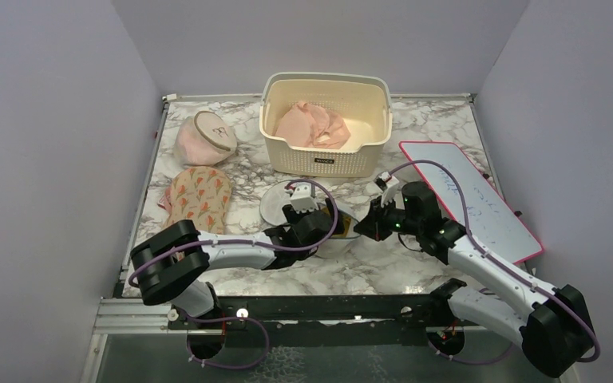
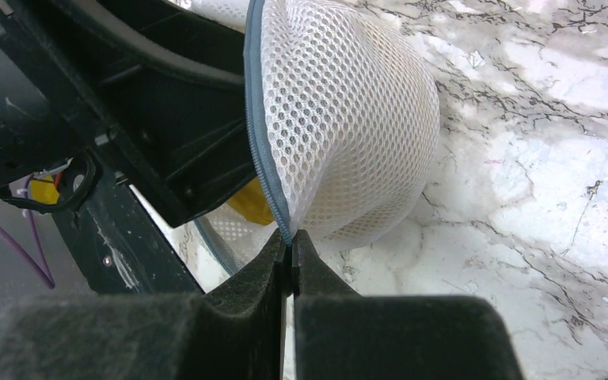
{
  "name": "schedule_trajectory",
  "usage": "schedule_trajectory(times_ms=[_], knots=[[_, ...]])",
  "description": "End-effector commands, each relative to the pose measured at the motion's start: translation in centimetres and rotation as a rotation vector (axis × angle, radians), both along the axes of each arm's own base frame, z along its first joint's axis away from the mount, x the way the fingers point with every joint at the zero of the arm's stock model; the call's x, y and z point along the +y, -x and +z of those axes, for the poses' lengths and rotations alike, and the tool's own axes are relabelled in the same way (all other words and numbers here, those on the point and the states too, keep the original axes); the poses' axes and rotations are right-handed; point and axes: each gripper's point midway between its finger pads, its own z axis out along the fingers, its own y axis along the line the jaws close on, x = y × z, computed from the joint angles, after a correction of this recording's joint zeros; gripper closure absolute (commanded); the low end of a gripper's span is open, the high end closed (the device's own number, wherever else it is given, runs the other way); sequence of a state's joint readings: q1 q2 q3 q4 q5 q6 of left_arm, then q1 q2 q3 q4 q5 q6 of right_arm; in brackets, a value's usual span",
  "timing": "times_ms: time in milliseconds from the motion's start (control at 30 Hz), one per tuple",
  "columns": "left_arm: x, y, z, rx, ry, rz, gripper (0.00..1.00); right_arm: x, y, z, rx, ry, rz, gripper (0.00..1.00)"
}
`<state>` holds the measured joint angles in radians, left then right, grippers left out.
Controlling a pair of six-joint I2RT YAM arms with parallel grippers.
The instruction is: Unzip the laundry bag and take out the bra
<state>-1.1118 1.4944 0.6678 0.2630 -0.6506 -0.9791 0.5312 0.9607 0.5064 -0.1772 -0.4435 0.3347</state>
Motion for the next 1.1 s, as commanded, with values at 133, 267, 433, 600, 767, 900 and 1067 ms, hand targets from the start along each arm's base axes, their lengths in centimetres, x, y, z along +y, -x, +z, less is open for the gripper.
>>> schedule_trajectory(times_ms=[133, 267, 433, 600, 767, 900, 1067], knots=[[-0.3, -3.6, 0.9, -0.074, 0.048, 0.19, 0.15, 0.6, -0.1, 0.5, -0.025, -0.017, 0.03, 0.99], [0.2, -4.5, -1.0, -0.059, 0.042, 0.246, 0.24, 0.7, -0.1, 0.4, -0.02, -0.015, 0.035, 0.99], [0.3, -4.3, -3.1, -0.015, -0.001, 0.215, 0.5, 0.6, -0.1, 0.3, -0.02, -0.012, 0.029, 0.99], [-1.0, -3.9, -1.9, 0.003, 0.0, 0.083, 0.88, 0.8, 0.0, 0.2, -0.01, -0.015, 0.044, 0.99], [-1.6, -3.4, 2.2, -0.035, 0.069, 0.002, 1.0, 0.8, -0.1, 0.2, -0.012, -0.011, 0.04, 0.99], [-1.5, -2.2, 4.3, -0.057, 0.101, -0.07, 1.0, 0.7, -0.3, 0.1, -0.011, -0.006, 0.033, 0.99], [-1.8, -0.3, 5.4, -0.047, 0.16, -0.166, 1.0, 0.6, -0.3, 0.4, -0.027, -0.01, 0.022, 0.99]])
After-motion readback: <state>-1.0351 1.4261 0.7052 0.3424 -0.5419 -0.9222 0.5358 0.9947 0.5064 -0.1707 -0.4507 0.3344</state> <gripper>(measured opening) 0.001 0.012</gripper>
